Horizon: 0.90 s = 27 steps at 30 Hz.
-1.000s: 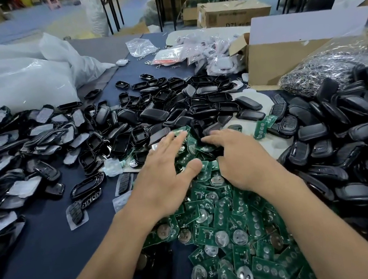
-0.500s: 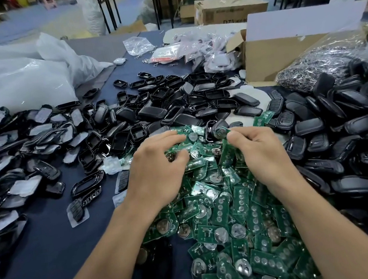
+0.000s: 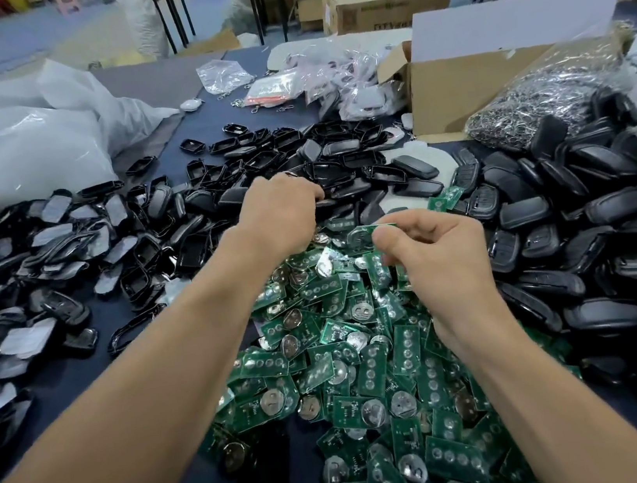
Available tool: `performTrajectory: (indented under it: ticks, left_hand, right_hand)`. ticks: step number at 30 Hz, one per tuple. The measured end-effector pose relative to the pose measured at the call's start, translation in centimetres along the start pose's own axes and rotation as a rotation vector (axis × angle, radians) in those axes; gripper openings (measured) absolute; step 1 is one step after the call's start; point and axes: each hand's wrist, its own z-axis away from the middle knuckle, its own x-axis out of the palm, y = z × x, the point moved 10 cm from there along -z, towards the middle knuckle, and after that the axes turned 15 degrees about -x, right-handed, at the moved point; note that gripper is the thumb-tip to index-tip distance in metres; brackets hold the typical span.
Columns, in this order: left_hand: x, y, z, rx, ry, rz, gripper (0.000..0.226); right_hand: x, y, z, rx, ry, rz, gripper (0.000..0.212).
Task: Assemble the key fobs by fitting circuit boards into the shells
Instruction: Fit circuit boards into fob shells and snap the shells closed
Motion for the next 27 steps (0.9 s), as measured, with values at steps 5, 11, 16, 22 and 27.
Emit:
performTrajectory:
  ticks: [5, 11, 16, 22, 27]
  left_hand:
    - [-3.0, -3.0, 1.1, -0.227, 0.175, 0.346, 0.022]
    - [-3.7, -5.0, 8.0, -0.361, 0.340, 0.786, 0.020]
    - [-1.8, -5.9, 10.3, -0.437, 0.339, 0.927, 0.022]
    - [0.1, -6.0, 9.6, -0.428, 0.163, 1.136, 0.017]
    - [0.7, -5.9, 9.4, -0.412, 0.098, 1.226, 0.021]
  right_hand:
    - [0.9, 0.1, 0.2, 0.055, -0.056, -0.108, 0.016]
    - [0.4, 0.7, 0.1, 0.068, 0.000, -0.057, 0.029]
    - [0.8, 0.6, 0.2, 0.059, -0.025, -0.076, 0.038]
    - [2.0, -0.1, 0.1, 0.027, -0.083, -0.161, 0.038]
    - [2.7, -0.2, 0.2, 0.054, -0.127, -0.258, 0.038]
